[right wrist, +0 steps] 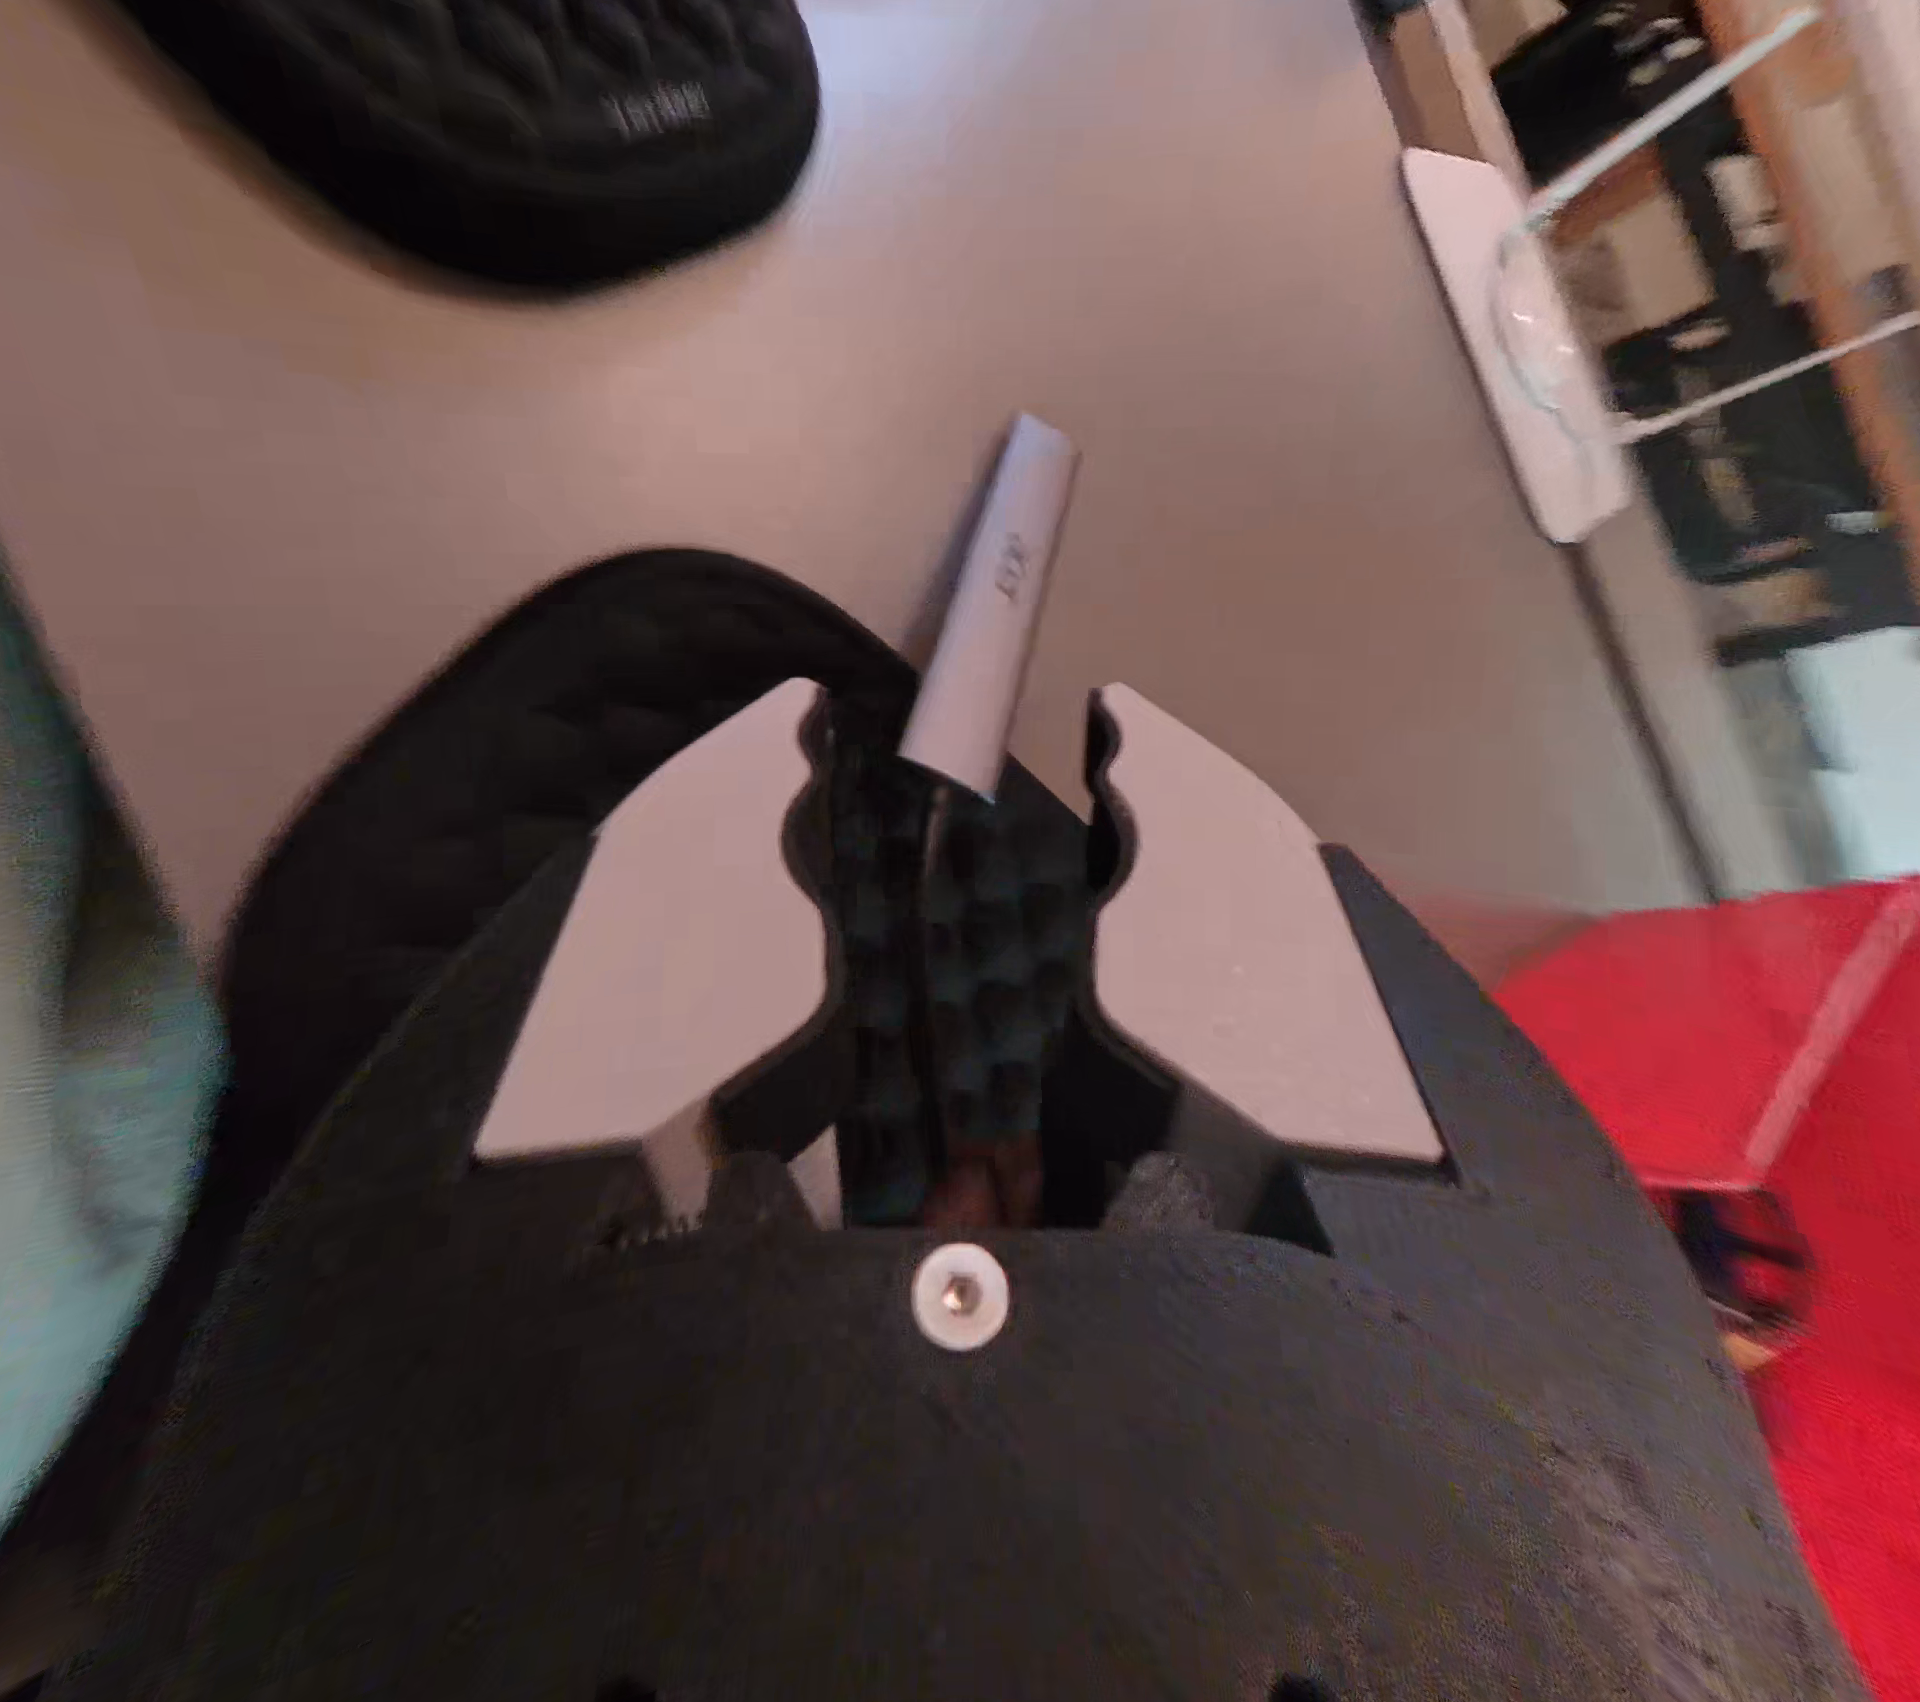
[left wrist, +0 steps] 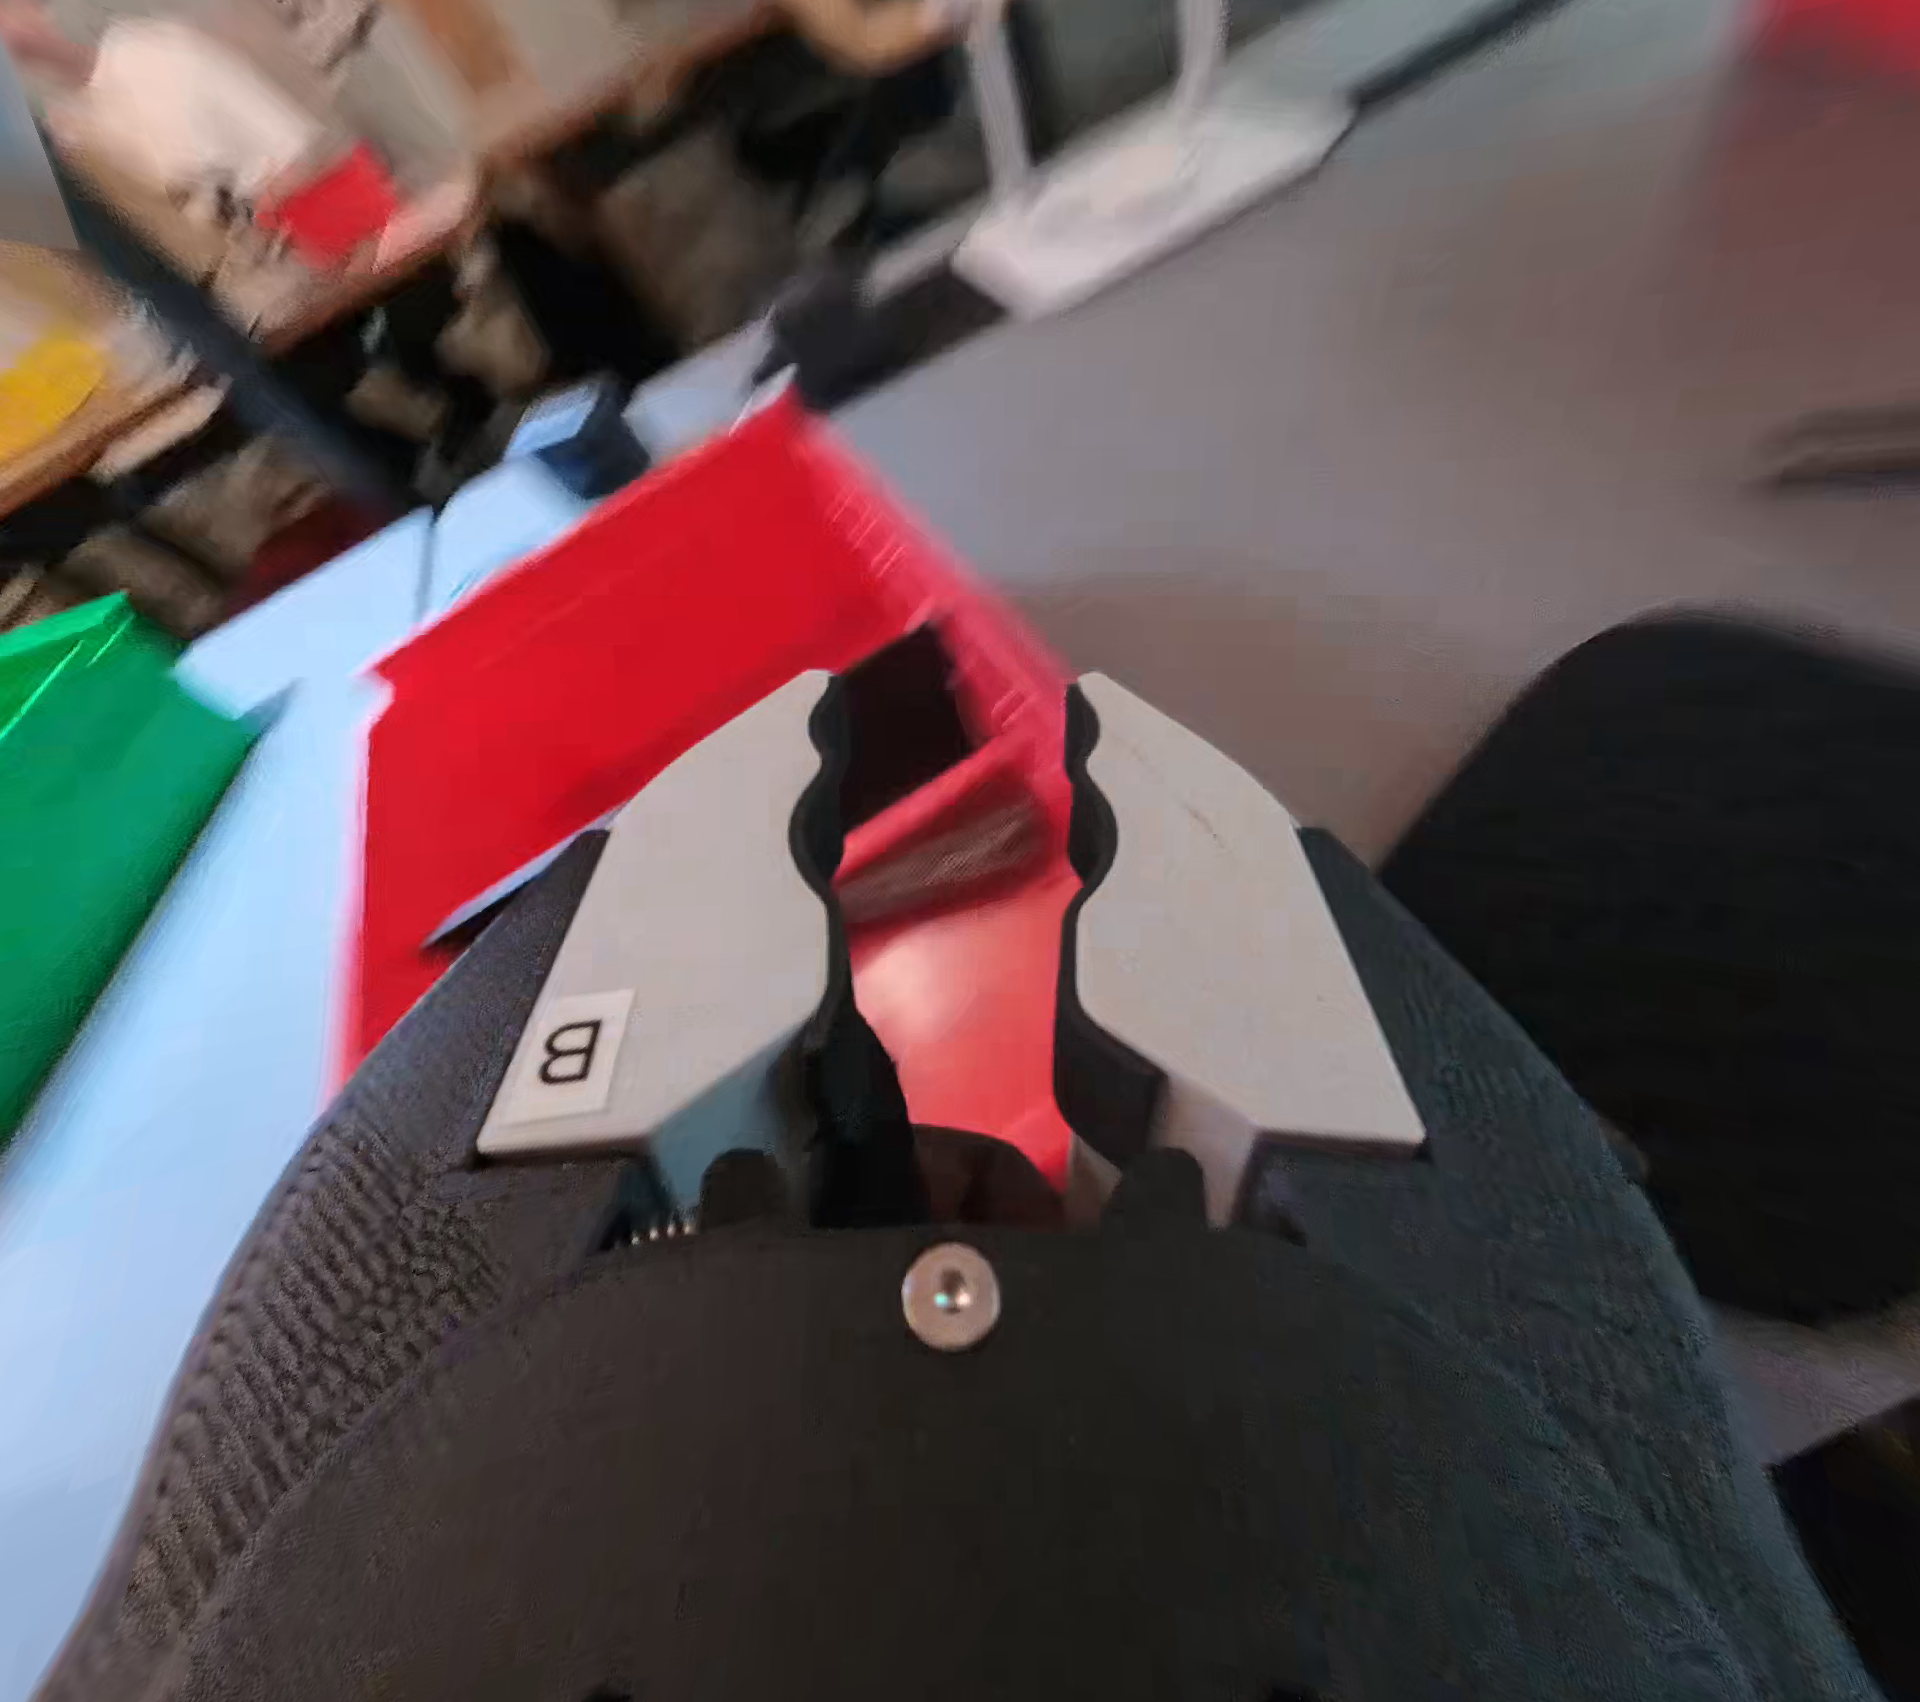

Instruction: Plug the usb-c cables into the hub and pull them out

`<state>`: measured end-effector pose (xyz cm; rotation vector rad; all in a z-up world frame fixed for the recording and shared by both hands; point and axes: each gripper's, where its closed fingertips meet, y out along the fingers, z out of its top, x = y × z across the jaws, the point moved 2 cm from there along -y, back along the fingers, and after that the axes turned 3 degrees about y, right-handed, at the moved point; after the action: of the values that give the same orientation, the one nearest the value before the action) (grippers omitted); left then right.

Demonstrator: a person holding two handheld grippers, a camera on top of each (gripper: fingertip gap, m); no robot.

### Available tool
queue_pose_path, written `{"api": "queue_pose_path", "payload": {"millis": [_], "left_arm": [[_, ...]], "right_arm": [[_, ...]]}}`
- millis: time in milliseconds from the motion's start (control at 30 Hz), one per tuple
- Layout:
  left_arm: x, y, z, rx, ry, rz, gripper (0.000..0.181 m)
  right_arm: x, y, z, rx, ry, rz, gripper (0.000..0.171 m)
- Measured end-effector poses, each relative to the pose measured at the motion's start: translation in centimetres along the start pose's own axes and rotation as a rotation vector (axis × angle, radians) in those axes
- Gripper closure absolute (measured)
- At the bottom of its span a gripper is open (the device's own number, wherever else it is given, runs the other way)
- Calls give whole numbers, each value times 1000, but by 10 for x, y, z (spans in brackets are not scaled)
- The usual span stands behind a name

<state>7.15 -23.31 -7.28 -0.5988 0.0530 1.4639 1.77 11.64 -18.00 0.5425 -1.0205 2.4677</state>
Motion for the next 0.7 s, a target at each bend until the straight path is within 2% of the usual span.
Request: {"api": "queue_pose_path", "payload": {"millis": [100,167,267,367,467,700], "left_arm": [[-48,-5,-63,-397,-50,93,144],[-57,1,-83,-505,71,55,153],[-44,25,-93,-491,335,-131,166],[-33,48,-105,-566,405,-274,169],[-31,67,-110,-612,528,-338,169],[-23,93,-117,-625,675,-502,161]], "right_arm": [[-7,-10,8,77,190,187,107],[-4,-16,12,120,227,216,103],[1,-23,20,184,265,228,104],[7,-29,27,226,292,219,104],[9,-34,30,252,292,206,106],[18,-42,33,296,294,165,111]]}}
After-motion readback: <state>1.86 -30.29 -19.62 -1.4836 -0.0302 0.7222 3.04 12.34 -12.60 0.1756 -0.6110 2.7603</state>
